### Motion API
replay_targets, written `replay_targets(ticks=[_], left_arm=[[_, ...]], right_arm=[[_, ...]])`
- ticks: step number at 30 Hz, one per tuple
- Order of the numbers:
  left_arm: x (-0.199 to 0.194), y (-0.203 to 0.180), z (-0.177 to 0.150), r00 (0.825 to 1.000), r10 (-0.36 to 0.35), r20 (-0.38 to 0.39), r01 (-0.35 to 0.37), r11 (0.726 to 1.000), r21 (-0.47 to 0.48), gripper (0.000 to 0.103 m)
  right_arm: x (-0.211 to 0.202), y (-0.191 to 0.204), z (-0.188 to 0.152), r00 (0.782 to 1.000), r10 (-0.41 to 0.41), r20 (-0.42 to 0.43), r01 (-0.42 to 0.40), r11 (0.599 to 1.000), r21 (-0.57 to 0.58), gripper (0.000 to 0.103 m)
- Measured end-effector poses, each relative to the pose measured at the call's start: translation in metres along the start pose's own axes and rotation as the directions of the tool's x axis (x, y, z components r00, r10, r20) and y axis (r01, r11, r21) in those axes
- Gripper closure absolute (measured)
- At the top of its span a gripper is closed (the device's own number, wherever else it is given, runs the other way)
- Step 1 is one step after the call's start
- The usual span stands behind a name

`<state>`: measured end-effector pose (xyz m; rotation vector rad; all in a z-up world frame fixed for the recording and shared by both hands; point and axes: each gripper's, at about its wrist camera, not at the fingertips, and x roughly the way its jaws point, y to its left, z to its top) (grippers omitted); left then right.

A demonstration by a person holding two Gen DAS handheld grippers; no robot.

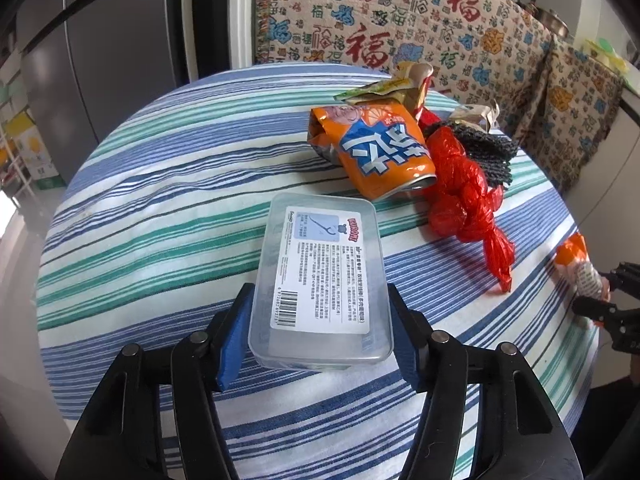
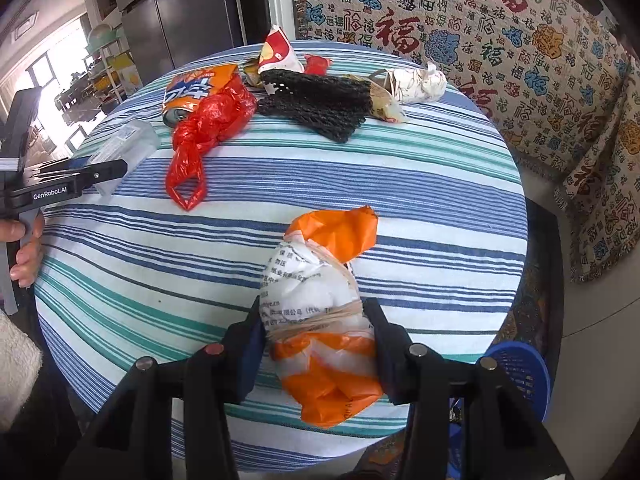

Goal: Collect trash
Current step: 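Carry the box and wrapper to the blue wastebasket and release both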

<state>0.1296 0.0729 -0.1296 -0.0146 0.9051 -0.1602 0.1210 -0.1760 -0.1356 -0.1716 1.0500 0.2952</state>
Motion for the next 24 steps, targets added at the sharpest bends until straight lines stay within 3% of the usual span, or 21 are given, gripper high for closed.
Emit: replay_targets(ticks=[6,10,15,16,17,18,24], left_arm=[[0.000,-0.004,-0.002,1.000,-0.001,-0.011,0.001,1.000,0.031,0.040],[0.002,-0.003,-0.003,1.000,0.005,-0.027,-0.004,0.999,0.042,0.039],[-0.003,-0.002,0.001,1.000,0.016,-0.004,-0.016,0.999,0.048,0.033],[-0.004,-0.002,0.001,1.000,0.016,-0.001,-0.016,0.998,0.053,0.033],[-0.004,-0.003,0.002,1.000,0.016,-0.001,-0.016,0.998,0.062,0.035],[-0.004,-0.004,0.002,1.000,0.010,-0.003,-0.009,0.997,0.071,0.041],[-0.014,-0.003,0.003,1.000,-0.014,0.024,0.013,0.999,0.051,0.042]], right_arm=[[0.010,0.005,0.001,1.000,0.007,-0.008,-0.007,1.000,-0.017,0.051],[0.008,0.005,0.003,1.000,0.020,-0.018,-0.020,1.000,-0.023,0.042],[0.001,0.007,0.008,1.000,0.002,-0.002,-0.002,0.999,-0.047,0.042],[0.001,0.006,0.009,1.000,0.006,-0.005,-0.006,0.999,-0.045,0.043],[0.000,0.006,0.010,1.000,0.009,-0.013,-0.010,0.999,-0.044,0.056],[0.000,0.007,0.010,1.000,0.003,-0.019,-0.004,0.999,-0.046,0.056],[-0.019,0.006,0.013,0.999,0.002,0.037,-0.001,1.000,-0.019,0.057]])
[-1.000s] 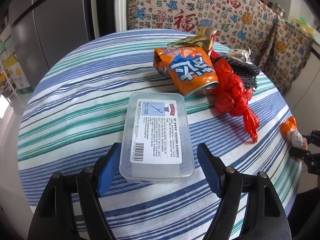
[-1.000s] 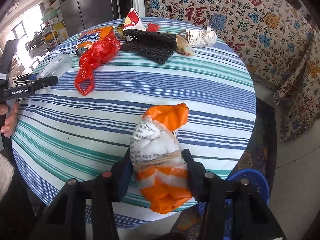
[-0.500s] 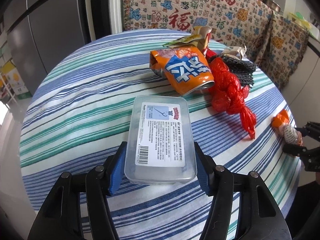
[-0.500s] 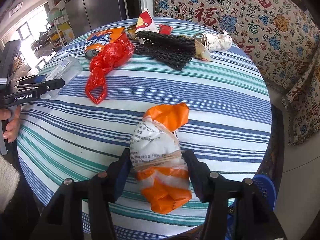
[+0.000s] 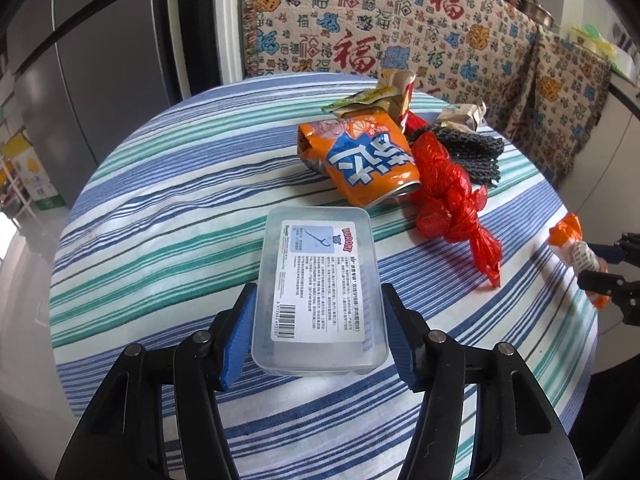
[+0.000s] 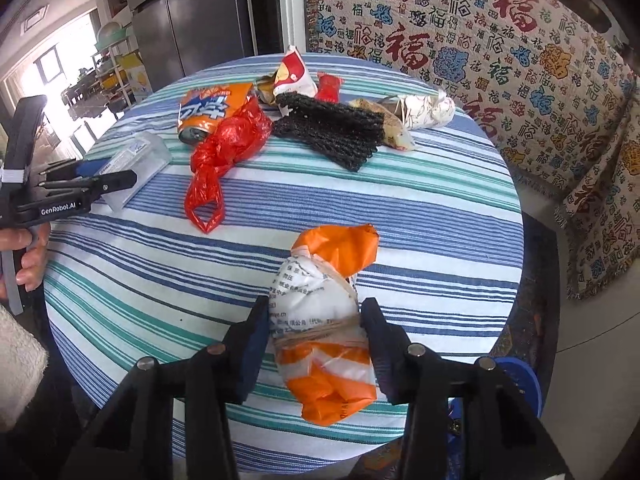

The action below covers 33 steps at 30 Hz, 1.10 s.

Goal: Collect trash
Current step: 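Carry the box and wrapper to the blue wastebasket and release both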

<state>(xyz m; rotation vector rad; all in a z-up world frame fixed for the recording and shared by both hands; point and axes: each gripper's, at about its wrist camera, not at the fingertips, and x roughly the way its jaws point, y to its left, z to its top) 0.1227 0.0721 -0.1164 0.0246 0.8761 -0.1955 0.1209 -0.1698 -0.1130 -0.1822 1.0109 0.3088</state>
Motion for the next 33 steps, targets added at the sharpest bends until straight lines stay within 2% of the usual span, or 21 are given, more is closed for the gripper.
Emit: replay_targets(ticks=[9,18,25,33], left_arm=[[-0.040,-0.031,0.007,0.992,-0.094,0.081,0.094,0.996,-0.004,0.042],[-0.052,-0.106,0.025,0.974,-0.209,0.091,0.202,0.976,0.084,0.042],[-0.060,-0.194,0.043,0.939,-0.335,0.078,0.314,0.928,0.200,0.042],[-0.052,-0.301,0.046,0.887,-0.462,0.015,0.435,0.845,0.313,0.042]], right_arm=[[-0.028,-0.024,0.002,0.996,-0.001,0.092,-0.008,0.996,0.094,0.056],[-0.074,-0.062,-0.010,0.982,-0.070,0.177,0.033,0.979,0.199,0.056],[-0.124,-0.114,-0.045,0.958,-0.194,0.209,0.121,0.940,0.318,0.056],[-0.145,-0.192,-0.105,0.928,-0.335,0.161,0.218,0.841,0.496,0.056]])
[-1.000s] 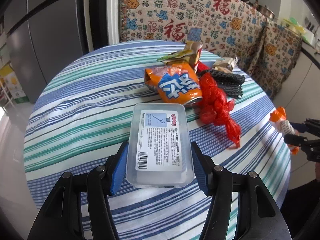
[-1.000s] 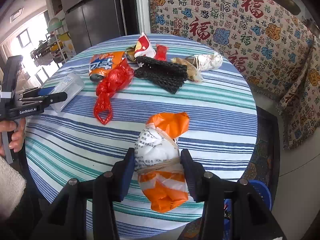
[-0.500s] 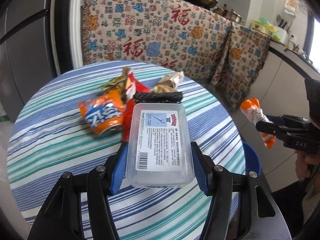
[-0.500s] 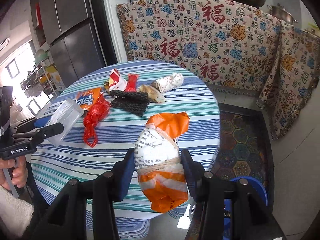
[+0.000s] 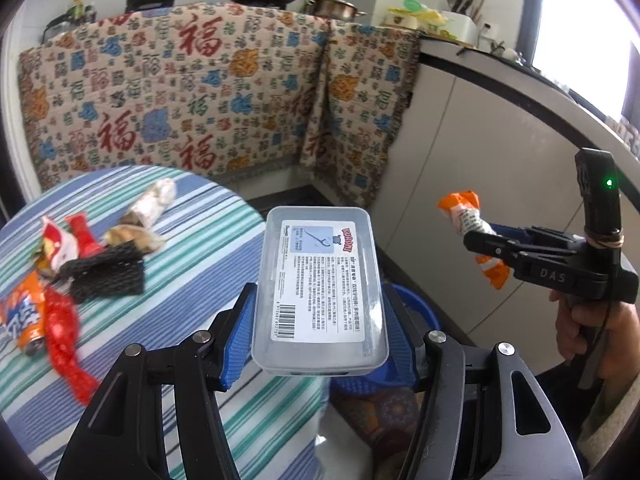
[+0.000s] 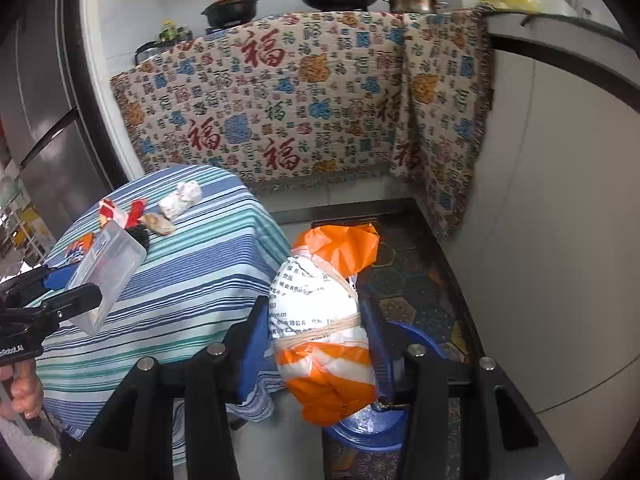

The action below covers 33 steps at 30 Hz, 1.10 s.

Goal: Collect trash
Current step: 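Carry the box and wrapper to the blue wastebasket and release both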

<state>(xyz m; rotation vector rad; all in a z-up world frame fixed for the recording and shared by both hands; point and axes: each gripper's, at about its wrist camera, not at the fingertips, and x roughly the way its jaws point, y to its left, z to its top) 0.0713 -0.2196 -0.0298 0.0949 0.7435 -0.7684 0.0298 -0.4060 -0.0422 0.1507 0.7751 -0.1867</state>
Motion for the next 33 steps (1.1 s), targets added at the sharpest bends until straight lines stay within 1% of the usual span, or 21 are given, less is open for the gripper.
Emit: replay_targets(ticks=[5,8,11,14,19,23,27,33], left_arm=[[0.041,-0.041,0.009,0.997,-0.067,-0.027,0.069,0.997,0.046,0.042],[0.063,-0.061,0.009,0.995,-0.089,-0.046,0.092,0.993,0.070,0.042],[0.081,-0.070,0.011,0.994,-0.096,-0.060,0.101,0.992,0.082,0.042],[0.098,-0.074,0.009,0.993,-0.097,-0.072,0.103,0.991,0.084,0.042],[0.124,-0.078,0.004,0.991,-0.091,-0.098,0.099,0.992,0.076,0.042],[0.147,-0.084,-0.003,0.988,-0.088,-0.130,0.098,0.992,0.077,0.042],[0.162,-0.089,-0.005,0.984,-0.089,-0.153,0.101,0.992,0.077,0.042],[0.181,-0.094,-0.005,0.979,-0.100,-0.176,0.113,0.991,0.068,0.042]], right_arm=[[0.013,-0.046,-0.011,1.000,-0.027,-0.013,0.028,0.995,0.096,0.056],[0.022,-0.065,-0.018,0.999,-0.030,-0.014,0.032,0.990,0.138,0.056],[0.029,-0.081,-0.023,0.999,-0.030,-0.011,0.031,0.985,0.168,0.056],[0.038,-0.091,-0.027,0.999,-0.043,-0.027,0.047,0.982,0.182,0.056],[0.042,-0.108,-0.029,0.999,-0.040,-0.030,0.045,0.977,0.207,0.056],[0.049,-0.115,-0.032,0.998,-0.033,-0.052,0.044,0.974,0.222,0.056],[0.055,-0.123,-0.035,0.996,-0.040,-0.074,0.056,0.971,0.231,0.056],[0.063,-0.135,-0.039,0.996,-0.014,-0.090,0.038,0.963,0.266,0.055]])
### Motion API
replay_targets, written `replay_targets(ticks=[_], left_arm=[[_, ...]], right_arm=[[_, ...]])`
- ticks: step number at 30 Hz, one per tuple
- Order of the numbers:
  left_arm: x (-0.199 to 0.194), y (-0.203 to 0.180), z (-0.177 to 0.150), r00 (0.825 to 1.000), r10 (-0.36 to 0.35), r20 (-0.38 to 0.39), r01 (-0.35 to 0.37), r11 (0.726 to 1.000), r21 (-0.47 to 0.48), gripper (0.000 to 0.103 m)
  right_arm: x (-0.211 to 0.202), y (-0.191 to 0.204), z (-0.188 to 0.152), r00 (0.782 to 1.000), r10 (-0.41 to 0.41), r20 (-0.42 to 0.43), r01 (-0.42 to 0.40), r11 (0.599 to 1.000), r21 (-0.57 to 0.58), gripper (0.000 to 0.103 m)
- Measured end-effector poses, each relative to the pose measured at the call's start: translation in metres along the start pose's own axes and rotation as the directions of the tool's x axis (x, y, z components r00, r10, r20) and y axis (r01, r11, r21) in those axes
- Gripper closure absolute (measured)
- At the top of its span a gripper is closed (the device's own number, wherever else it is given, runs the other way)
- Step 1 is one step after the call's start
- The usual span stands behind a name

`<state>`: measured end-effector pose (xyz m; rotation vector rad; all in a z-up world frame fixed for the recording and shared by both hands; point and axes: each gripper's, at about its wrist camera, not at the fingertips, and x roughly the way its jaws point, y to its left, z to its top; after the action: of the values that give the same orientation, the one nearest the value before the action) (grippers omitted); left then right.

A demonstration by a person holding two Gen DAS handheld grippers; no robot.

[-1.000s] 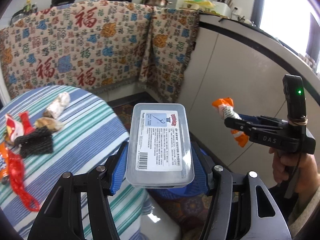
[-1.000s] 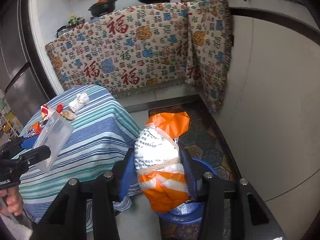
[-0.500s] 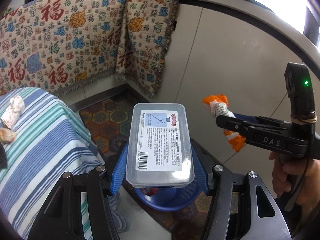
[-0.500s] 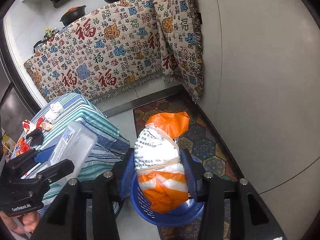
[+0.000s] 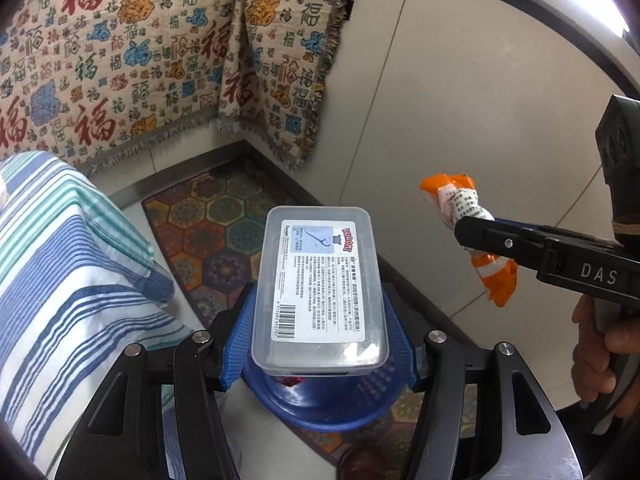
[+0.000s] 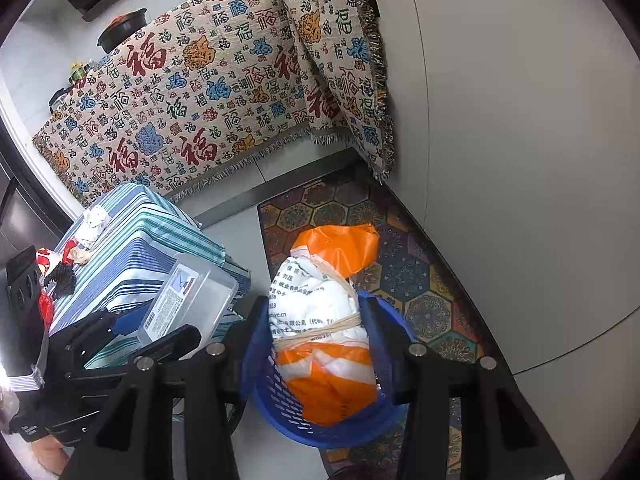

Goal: Collect trash
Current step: 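Carry the box and wrapper to the blue wastebasket and release both, then move both tools back over the table toward the Fanta can and red bag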

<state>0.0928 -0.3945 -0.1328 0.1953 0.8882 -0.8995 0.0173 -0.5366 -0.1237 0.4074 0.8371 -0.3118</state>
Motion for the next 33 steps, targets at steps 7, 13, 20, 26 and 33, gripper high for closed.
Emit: replay_targets(ticks=[7,13,20,26,33], left_arm=[[0.025,-0.006,-0.004,0.999,-0.026,-0.046,0.026,1.000,0.004,0.035],[0.030,0.000,-0.005,0.999,-0.026,-0.027,0.025,0.999,-0.030,0.018],[-0.001,0.002,-0.002,0.999,-0.024,0.023,0.025,0.999,-0.040,0.018],[-0.061,0.017,-0.025,0.998,0.023,0.059,-0.021,0.999,-0.031,0.016],[-0.131,0.082,-0.090,0.983,0.176,0.042,-0.172,0.981,-0.091,0.014]], right_arm=[[0.009,-0.007,0.001,1.000,0.013,-0.016,-0.013,1.000,0.023,0.041],[0.001,-0.013,0.004,0.999,0.020,0.031,-0.021,0.998,0.058,0.040],[-0.016,0.002,0.009,0.995,-0.016,0.103,0.016,1.000,-0.007,0.040],[-0.032,0.042,0.014,0.984,-0.028,0.178,0.053,0.989,-0.137,0.040],[-0.030,0.123,0.002,0.982,0.020,0.189,0.044,0.944,-0.328,0.039]])
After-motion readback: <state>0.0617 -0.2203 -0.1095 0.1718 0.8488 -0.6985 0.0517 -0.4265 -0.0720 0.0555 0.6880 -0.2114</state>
